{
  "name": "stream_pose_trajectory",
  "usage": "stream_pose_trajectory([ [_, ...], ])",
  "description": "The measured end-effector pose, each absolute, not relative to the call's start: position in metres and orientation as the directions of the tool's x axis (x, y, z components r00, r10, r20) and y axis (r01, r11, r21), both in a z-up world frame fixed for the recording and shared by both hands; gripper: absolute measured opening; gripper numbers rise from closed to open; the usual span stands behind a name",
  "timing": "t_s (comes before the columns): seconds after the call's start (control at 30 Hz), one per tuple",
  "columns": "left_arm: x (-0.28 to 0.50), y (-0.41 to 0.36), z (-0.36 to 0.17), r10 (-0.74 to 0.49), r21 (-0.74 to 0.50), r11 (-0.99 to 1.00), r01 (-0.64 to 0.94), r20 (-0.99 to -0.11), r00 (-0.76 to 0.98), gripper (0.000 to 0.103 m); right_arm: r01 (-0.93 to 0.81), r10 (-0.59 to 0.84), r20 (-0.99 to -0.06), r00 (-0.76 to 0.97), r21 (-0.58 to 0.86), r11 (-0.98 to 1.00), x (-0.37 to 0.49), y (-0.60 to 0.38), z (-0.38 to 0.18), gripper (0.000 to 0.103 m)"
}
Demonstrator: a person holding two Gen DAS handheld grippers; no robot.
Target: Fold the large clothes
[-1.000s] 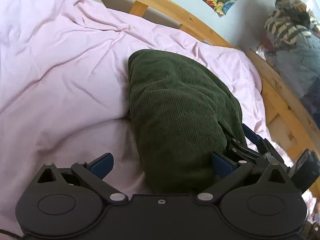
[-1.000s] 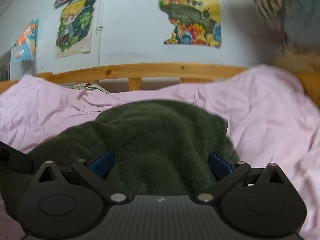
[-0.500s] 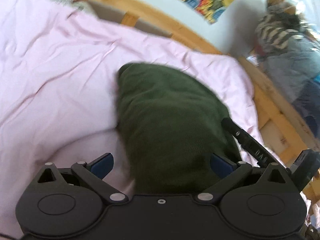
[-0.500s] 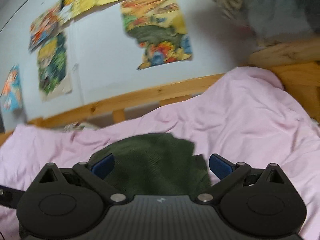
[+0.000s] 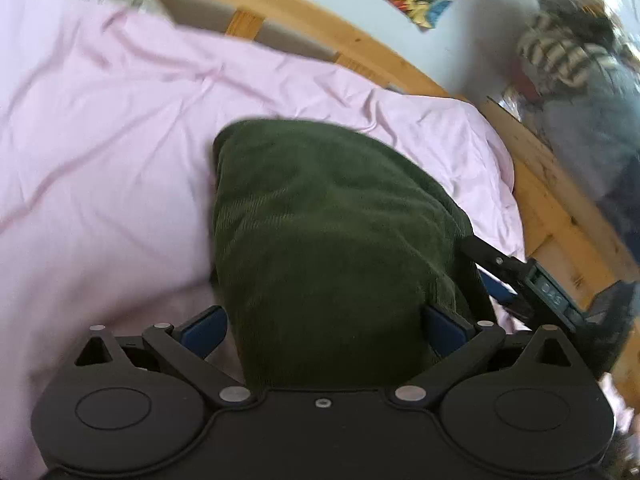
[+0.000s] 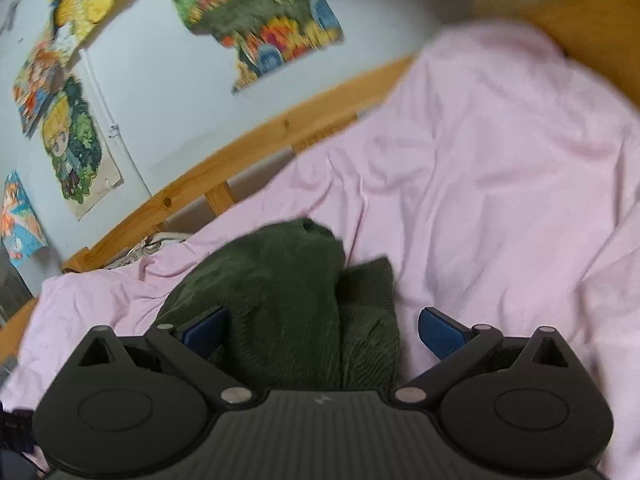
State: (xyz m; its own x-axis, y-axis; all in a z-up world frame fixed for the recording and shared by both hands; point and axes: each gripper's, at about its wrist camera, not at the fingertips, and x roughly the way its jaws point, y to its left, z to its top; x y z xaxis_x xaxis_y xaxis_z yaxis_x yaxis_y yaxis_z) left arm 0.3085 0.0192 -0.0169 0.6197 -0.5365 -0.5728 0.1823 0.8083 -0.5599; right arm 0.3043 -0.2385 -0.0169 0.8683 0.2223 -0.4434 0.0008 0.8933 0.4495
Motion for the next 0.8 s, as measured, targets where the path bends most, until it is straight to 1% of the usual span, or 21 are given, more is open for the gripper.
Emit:
stream_pose_trajectory([
  [0.07, 0.31, 0.023, -0.022, -0.558, -0.597, 0.785, 0.162, -0.57, 0.603, 0.103, 0.014, 0.276, -0.482, 0.832, 0.514, 0.858, 0.315, -0.243, -0.029, 0.103],
  [0.1, 0.311, 0.023, -0.022, -0.561, -0.601, 0.783, 0.16, -0.572, 0.599, 0.103, 0.017, 0.283, -0.484, 0.828, 0.527, 0.85, 0.316, -0.244, -0.033, 0.102],
  [0.3, 0.309, 0.017, -0.019, -0.54, -0.567, 0.806, 0.172, -0.584, 0.606, 0.103, 0.01, 0.28, -0.475, 0.834, 0.521, 0.853, 0.314, -0.243, -0.039, 0.102],
  [0.5, 0.31, 0.018, -0.02, -0.549, -0.584, 0.796, 0.162, -0.581, 0.601, 0.103, 0.015, 0.275, -0.475, 0.836, 0.52, 0.854, 0.314, -0.241, -0.039, 0.102],
  [0.8, 0.31, 0.02, -0.019, -0.548, -0.577, 0.799, 0.17, -0.584, 0.598, 0.103, 0.026, 0.258, -0.481, 0.838, 0.507, 0.862, 0.313, -0.237, -0.038, 0.102],
])
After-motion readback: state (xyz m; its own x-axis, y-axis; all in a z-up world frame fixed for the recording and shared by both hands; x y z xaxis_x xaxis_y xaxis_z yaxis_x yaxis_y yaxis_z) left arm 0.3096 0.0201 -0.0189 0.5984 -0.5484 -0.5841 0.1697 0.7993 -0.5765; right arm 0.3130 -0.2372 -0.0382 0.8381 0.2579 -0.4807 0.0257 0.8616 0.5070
